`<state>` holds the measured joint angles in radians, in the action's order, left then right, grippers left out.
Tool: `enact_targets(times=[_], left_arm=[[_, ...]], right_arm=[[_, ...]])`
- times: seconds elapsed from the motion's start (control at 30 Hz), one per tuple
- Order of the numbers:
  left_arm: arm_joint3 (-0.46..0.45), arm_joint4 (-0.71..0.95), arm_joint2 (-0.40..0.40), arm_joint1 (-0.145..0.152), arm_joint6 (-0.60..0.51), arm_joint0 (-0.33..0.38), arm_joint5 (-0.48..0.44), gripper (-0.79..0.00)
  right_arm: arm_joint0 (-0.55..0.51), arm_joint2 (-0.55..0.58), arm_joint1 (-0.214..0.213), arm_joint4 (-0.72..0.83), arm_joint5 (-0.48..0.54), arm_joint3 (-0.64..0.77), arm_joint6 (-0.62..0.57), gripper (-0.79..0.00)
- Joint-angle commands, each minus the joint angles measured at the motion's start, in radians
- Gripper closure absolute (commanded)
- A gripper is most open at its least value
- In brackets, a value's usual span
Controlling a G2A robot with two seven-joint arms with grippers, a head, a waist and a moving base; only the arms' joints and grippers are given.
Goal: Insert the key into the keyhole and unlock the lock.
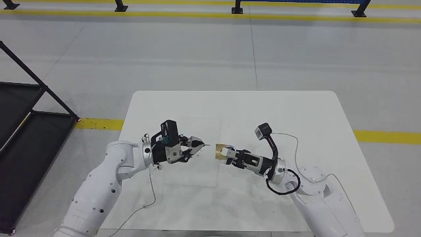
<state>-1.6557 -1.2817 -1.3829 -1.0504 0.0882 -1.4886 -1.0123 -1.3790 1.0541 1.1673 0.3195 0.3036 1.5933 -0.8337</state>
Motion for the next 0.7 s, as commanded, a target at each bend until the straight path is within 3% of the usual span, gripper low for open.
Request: enact_targets(times=[0.0,0.13,0.33,0.5,0.57,0.67], left_arm=[[-0.003,-0.011,0.002,0.0,-0.008,0.0,0.022,0.0],[0.001,-0.176,0.014,0.002,0.061,0.031,0.081,0.0],[0.086,-0.635,0.047,0.025,0.457,0.069,0.275,0.0],[0.184,-1.027,0.083,0.059,0.832,0.104,0.525,0.0],[0.218,-1.156,0.092,0.07,0.916,0.121,0.666,0.0],[0.24,-1.231,0.101,0.076,0.98,0.134,0.791,0.0]], right_arm=[[0.0,0.0,0.0,0.0,0.0,0.0,0.0,0.0],[0.0,0.0,0.0,0.0,0.0,0.0,0.0,0.0],[0.0,0.0,0.0,0.0,0.0,0.0,0.0,0.0],[0.0,0.0,0.0,0.0,0.0,0.0,0.0,0.0],[0.0,0.0,0.0,0.0,0.0,0.0,0.0,0.0],[0.0,0.0,0.0,0.0,0.0,0.0,0.0,0.0]])
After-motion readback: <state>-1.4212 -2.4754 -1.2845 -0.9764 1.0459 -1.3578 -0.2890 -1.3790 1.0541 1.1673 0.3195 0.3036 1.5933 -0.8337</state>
